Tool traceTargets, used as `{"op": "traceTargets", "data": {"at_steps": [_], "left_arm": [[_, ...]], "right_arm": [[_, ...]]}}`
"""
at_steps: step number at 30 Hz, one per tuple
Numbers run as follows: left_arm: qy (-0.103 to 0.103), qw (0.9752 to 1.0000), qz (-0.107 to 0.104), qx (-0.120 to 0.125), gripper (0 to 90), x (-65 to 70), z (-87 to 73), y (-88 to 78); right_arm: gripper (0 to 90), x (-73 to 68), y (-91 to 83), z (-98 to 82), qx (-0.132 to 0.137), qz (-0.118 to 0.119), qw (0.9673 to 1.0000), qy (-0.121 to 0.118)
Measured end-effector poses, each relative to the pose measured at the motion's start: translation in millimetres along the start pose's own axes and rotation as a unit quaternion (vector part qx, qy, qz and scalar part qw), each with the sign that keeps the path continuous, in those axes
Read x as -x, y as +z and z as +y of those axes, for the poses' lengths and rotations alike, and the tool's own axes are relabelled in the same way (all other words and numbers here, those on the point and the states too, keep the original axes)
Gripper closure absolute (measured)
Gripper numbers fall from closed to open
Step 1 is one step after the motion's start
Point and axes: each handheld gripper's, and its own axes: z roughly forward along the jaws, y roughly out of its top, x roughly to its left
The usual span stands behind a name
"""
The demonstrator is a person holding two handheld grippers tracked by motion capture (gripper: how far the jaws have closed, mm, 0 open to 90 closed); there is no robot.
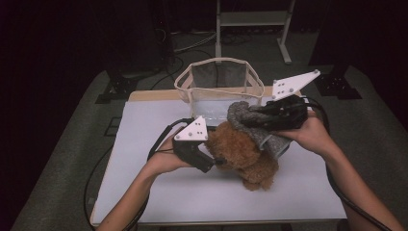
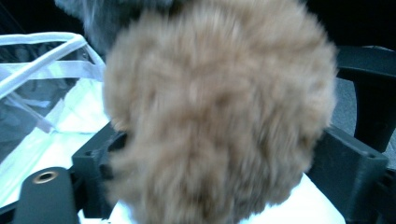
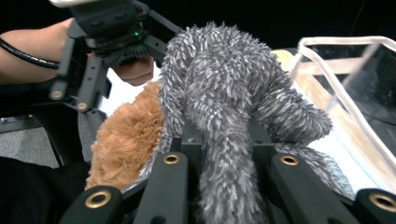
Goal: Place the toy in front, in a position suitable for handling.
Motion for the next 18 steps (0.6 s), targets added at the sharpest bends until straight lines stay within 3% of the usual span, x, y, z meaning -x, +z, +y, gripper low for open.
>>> {"op": "traceTargets", "data": {"at_steps": [3,10,14,15,18], "left_arm": [[0.005,0.9998,0.011,-0.018,11.5,0.5,-3.6,-2.4],[-0.003,0.9993,0.009,-0.037,10.3,3.2,-18.9,-15.3],[-0.012,0.9999,0.0,-0.005,12.1,4.5,-24.9,-26.1],[-0.013,0.9999,0.001,-0.007,14.2,5.3,-28.4,-25.4],[-0.028,0.9987,-0.003,-0.043,13.8,5.9,-45.8,-16.8]], "right_arm": [[74.4,-3.2,19.3,4.5,-0.002,0.004,0.9999,-0.009],[74.4,-7.4,52.6,7.3,0.001,0.022,0.9997,-0.01],[74.4,-10.4,73.0,7.3,-0.01,0.04,0.9991,-0.014],[74.4,-11.9,79.7,6.8,-0.014,0.045,0.9988,-0.016],[74.4,-16.1,103.3,1.6,-0.051,0.047,0.9972,-0.027]]}}
